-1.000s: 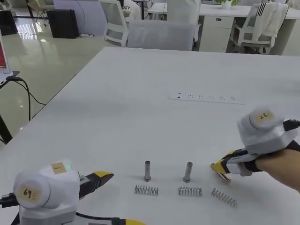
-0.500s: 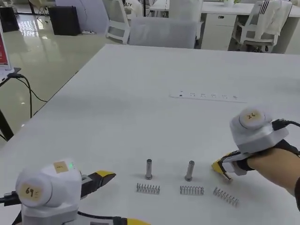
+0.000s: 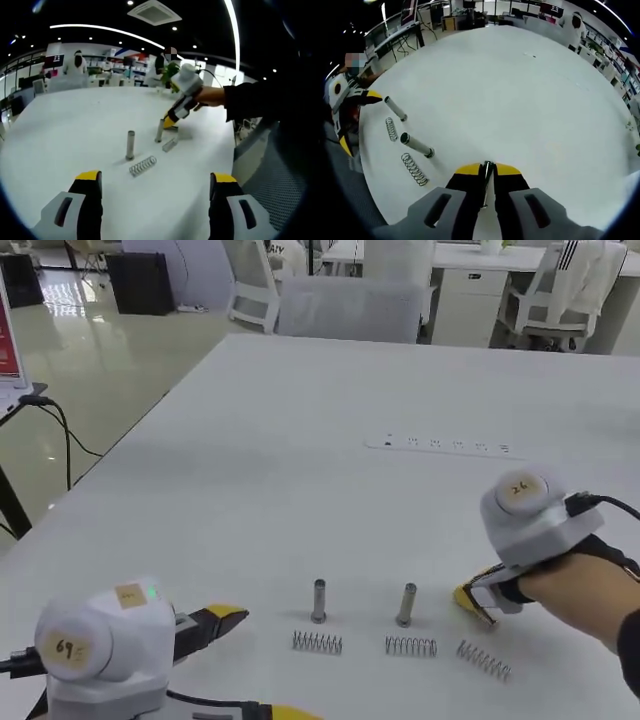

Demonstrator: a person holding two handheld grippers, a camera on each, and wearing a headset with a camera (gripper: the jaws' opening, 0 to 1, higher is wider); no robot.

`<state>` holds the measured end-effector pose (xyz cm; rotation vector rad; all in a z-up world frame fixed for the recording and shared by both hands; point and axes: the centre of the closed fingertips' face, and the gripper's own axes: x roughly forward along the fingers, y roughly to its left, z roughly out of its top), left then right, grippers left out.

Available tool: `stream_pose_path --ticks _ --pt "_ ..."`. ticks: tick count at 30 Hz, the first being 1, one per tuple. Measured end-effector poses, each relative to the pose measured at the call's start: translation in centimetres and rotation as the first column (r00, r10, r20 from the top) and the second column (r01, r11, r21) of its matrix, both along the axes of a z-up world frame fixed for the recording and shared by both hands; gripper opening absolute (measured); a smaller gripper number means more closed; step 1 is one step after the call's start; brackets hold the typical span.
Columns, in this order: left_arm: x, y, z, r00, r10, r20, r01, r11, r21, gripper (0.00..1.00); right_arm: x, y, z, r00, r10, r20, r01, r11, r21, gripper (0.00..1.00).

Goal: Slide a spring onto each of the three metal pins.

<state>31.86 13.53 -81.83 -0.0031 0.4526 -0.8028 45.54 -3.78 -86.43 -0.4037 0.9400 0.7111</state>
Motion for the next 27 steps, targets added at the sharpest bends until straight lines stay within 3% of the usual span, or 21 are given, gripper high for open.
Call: stream_pose_path --ticks 5,9,16,27 --pt "0.0 0.0 0.0 1.0 0.0 0.001 0.0 1.0 0.001 0.85 0.0 -0.1 0.0 1.0 -0.014 -0.011 0.014 1.0 -0.007 0.05" --pt "0.0 0.0 0.2 1.0 0.0 0.003 0.0 1.0 0.0 0.85 -0.3 -0.3 0.3 0.999 -0.029 -0.02 0.03 0.999 0.019 0.05" --pt "-0.1 0.0 0.3 1.0 -0.006 0.007 0.006 1.0 0.003 0.85 -0.9 -0.5 2.5 1.0 -0.026 0.004 0.026 0.998 0.057 0.05" --pt "-0.1 -0.2 0.7 1.0 -0.013 0.016 0.013 1.0 0.001 0.84 -2.4 -0.7 4.3 0.999 -0.013 0.035 0.01 0.997 0.078 0.05"
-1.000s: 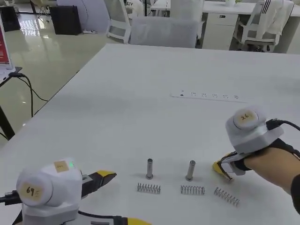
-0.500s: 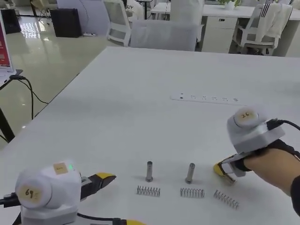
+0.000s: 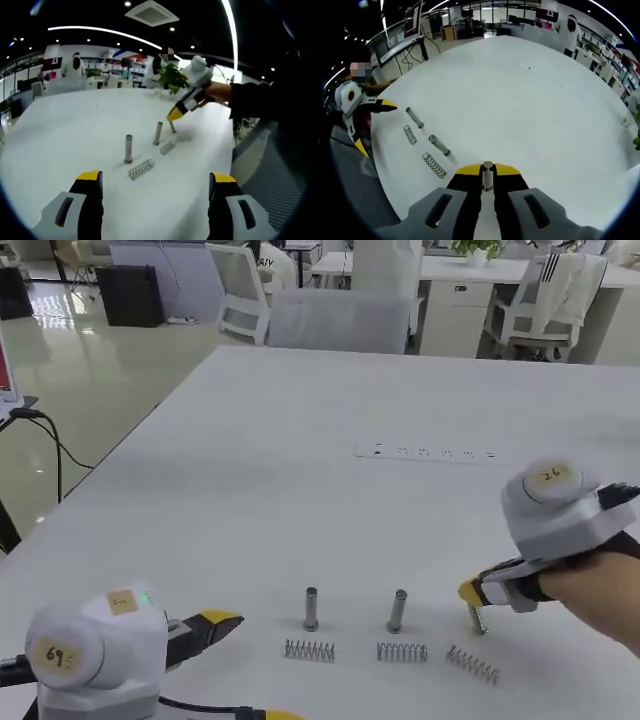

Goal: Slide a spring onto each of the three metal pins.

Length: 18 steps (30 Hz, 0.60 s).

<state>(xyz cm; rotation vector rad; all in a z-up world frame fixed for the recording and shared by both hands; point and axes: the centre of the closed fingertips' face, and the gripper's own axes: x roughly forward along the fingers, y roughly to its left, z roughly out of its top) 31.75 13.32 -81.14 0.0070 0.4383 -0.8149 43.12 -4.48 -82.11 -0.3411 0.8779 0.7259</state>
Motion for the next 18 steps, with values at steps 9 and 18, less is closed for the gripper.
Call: stream_pose_path --ticks 9,18 --pt "-0.1 0.0 0.2 1.0 0.0 0.005 0.0 1.0 0.0 0.84 -1.0 -0.6 0.2 1.0 -0.012 0.0 0.012 1.0 0.016 0.05" --pt "-0.1 -0.1 0.2 1.0 -0.004 0.006 0.004 1.0 0.003 0.83 -1.8 -0.9 0.3 1.0 -0.005 0.0 0.005 1.0 0.02 0.05"
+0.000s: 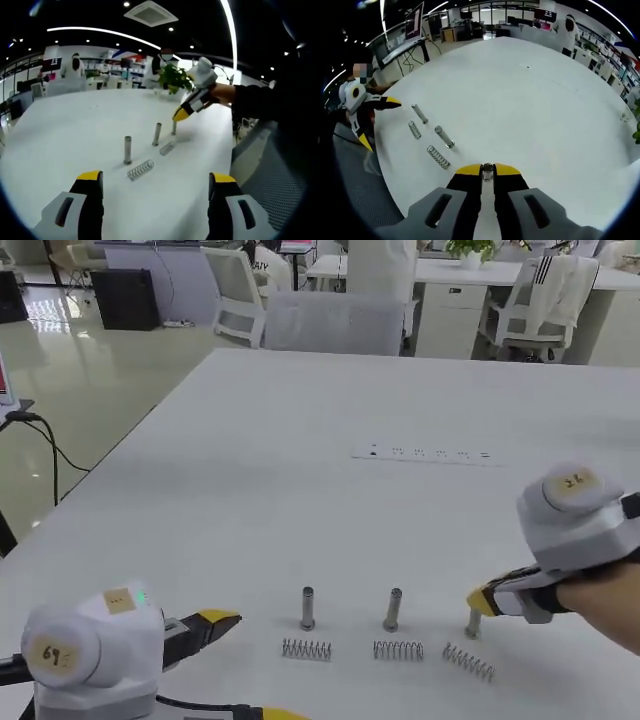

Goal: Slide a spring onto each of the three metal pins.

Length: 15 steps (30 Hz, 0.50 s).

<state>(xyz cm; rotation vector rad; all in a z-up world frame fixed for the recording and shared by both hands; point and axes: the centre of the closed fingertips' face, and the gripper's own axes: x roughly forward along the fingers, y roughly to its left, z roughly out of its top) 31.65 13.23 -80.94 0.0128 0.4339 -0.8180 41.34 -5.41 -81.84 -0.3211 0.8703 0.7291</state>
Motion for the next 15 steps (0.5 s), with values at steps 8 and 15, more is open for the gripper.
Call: stream_pose_path --ticks 8,15 --pt "-0.06 -0.04 -0.01 1.0 -0.002 -0.002 0.002 1.0 0.003 0.83 -0.24 -0.19 -0.13 1.0 0.01 -0.001 -0.01 1.0 -0.002 0.05" --pt "-0.04 0.09 0.09 1.0 0.001 0.0 -0.001 1.0 0.002 0.83 -0.2 -0.18 -0.19 1.0 0.026 0.004 -0.026 1.0 -0.01 0.06"
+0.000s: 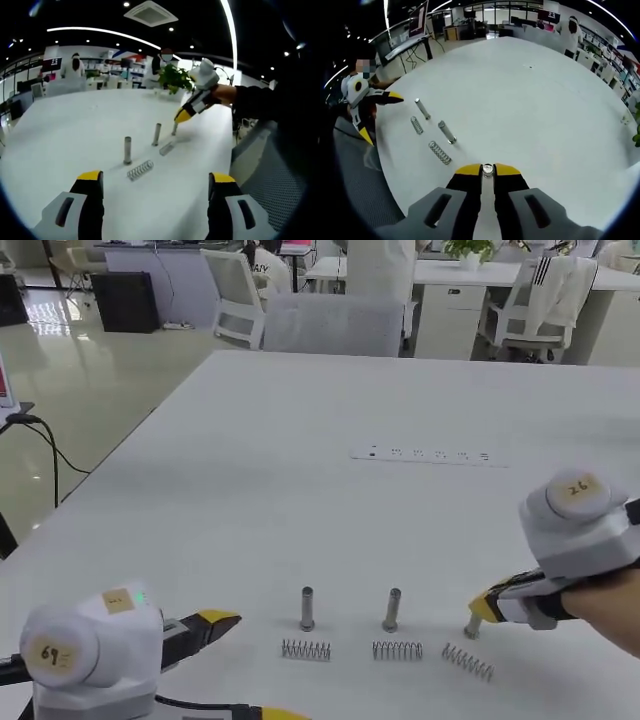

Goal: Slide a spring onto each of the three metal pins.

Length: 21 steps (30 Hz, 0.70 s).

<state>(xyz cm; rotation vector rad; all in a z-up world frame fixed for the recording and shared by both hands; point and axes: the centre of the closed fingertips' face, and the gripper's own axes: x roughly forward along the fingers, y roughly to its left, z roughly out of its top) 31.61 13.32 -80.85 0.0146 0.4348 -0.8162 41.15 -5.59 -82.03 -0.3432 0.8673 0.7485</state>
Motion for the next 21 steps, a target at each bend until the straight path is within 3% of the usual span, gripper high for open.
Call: stream_pose_path --ticks 12,21 --pt "0.0 0.0 -0.1 1.0 -0.002 -0.003 0.002 1.0 0.002 0.83 -0.2 -0.6 -0.1 1.0 0.012 0.007 -0.012 1.0 -0.009 0.13" --pt "0.0 0.0 -0.1 1.0 -0.003 -0.004 0.003 1.0 0.002 0.82 -2.9 -1.5 -1.2 0.997 0.071 -0.026 -0.072 0.996 -0.044 0.15"
